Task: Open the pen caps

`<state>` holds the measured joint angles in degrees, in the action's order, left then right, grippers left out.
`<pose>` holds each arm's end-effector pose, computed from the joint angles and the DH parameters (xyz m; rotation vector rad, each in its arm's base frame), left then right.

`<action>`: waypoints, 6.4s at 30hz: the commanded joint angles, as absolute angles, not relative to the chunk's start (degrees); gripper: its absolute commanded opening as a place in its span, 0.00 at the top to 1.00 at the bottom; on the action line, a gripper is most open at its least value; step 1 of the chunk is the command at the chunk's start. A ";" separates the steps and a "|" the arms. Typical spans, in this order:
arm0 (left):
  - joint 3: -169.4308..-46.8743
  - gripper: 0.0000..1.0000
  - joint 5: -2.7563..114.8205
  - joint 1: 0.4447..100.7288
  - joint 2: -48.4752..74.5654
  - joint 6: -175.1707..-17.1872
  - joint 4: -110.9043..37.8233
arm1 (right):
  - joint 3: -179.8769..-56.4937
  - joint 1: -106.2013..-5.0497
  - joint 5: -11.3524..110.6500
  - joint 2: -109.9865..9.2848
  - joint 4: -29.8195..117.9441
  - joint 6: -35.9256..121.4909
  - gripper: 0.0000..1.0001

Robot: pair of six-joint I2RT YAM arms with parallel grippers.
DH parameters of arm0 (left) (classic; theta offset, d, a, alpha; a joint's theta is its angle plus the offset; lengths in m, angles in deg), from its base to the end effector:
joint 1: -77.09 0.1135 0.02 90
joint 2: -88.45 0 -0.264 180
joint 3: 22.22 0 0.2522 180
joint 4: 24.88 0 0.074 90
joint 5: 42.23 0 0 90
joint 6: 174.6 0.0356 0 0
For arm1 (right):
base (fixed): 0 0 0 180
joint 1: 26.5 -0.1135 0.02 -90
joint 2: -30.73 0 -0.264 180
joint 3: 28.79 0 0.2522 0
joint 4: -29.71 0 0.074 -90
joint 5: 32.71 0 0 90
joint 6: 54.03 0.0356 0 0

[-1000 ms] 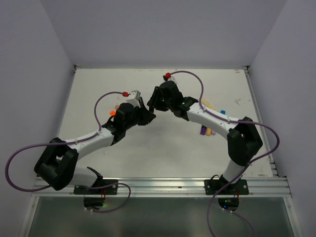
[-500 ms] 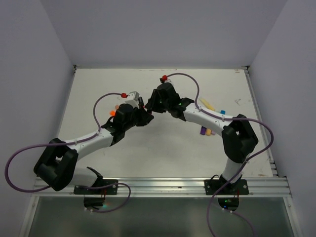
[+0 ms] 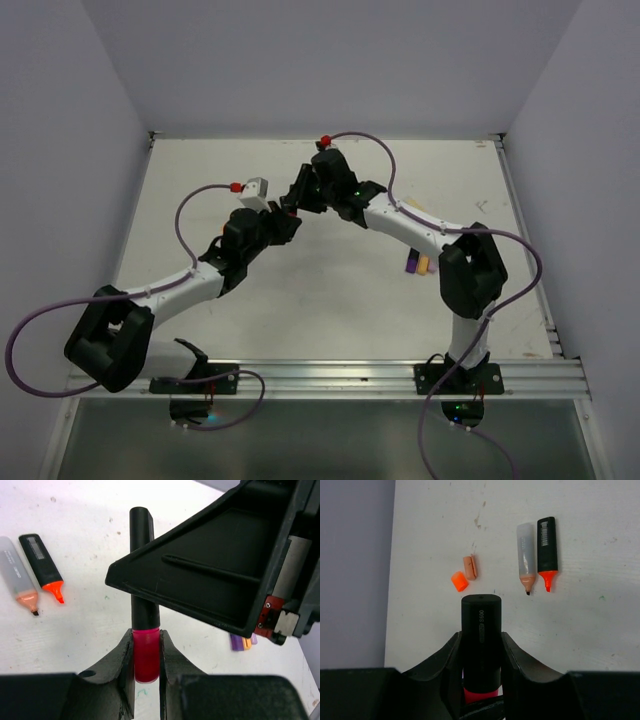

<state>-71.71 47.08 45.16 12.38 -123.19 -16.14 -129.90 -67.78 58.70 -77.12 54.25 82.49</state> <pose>0.2432 -0.1511 0.2233 -0.1230 1.9647 -0.8184 0.3350 0.2930 0.2783 0.1182 2.2428 0.8561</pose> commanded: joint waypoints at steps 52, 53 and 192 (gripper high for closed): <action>-73.78 1.00 20.54 69.61 11.55 -129.86 -47.17 | -153.03 -59.81 57.99 -99.43 62.10 62.42 1.00; -73.78 1.00 19.57 69.88 11.55 -130.04 -47.08 | -153.38 -59.81 57.91 -100.57 62.27 62.16 1.00; -82.83 0.19 62.01 41.40 3.02 -119.05 -18.08 | -114.80 -65.26 62.38 -62.79 50.67 76.48 1.00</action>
